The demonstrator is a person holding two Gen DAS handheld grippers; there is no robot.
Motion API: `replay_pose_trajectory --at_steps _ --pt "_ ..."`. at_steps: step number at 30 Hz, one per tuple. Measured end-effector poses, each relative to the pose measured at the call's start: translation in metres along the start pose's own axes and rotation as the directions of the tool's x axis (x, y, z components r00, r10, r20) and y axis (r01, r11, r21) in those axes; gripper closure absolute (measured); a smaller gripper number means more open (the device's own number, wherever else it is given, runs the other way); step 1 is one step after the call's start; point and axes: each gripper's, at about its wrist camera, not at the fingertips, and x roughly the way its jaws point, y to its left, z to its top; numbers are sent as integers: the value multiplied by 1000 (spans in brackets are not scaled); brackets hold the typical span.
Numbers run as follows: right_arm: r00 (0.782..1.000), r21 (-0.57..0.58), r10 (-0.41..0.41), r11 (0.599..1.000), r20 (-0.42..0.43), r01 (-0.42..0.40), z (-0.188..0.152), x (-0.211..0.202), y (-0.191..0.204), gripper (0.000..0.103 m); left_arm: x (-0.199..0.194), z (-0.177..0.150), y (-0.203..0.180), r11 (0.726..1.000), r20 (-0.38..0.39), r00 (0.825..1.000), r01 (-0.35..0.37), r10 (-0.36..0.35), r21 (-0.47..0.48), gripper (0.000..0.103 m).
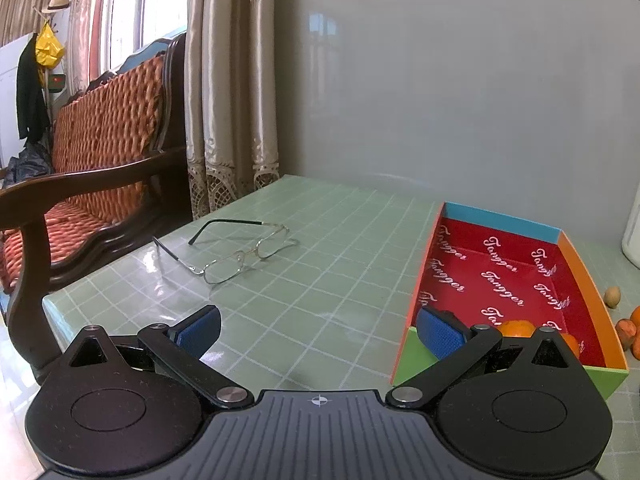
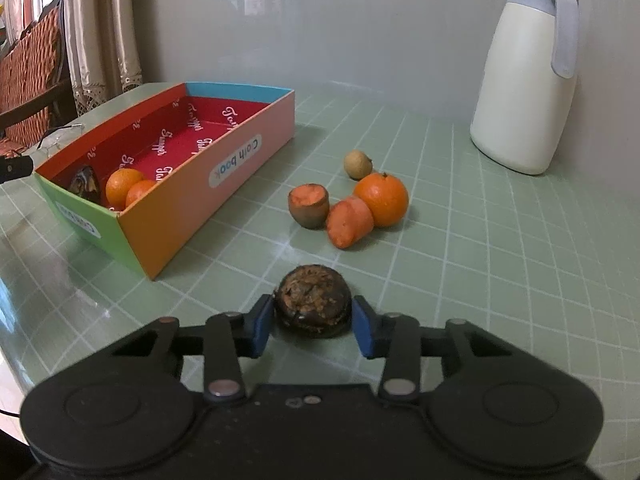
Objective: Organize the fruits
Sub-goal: 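Carry the brown fruit into the red box and open the right gripper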
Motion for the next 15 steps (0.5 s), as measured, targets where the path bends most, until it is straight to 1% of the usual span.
replay_pose_trajectory --at_steps 2,4,7,10,15 --pt "1000 -9 -5 1000 18 5 1 -2 3 63 1 -1 1 1000 -8 1000 -3 3 3 0" --pt "998 -12 -11 1000 54 12 5 -7 5 63 2 -1 2 1000 -15 1000 0 0 7 0" --pt "994 12 -6 1000 110 5 13 -15 6 63 2 -2 3 1000 -14 1000 -4 4 15 0" --pt "989 31 2 999 146 -7 20 -18 9 63 1 -2 8 1000 -8 1000 -10 10 7 0" --pt "969 40 27 999 245 -38 33 -28 20 63 2 -3 18 1000 -10 1000 -22 22 -10 0"
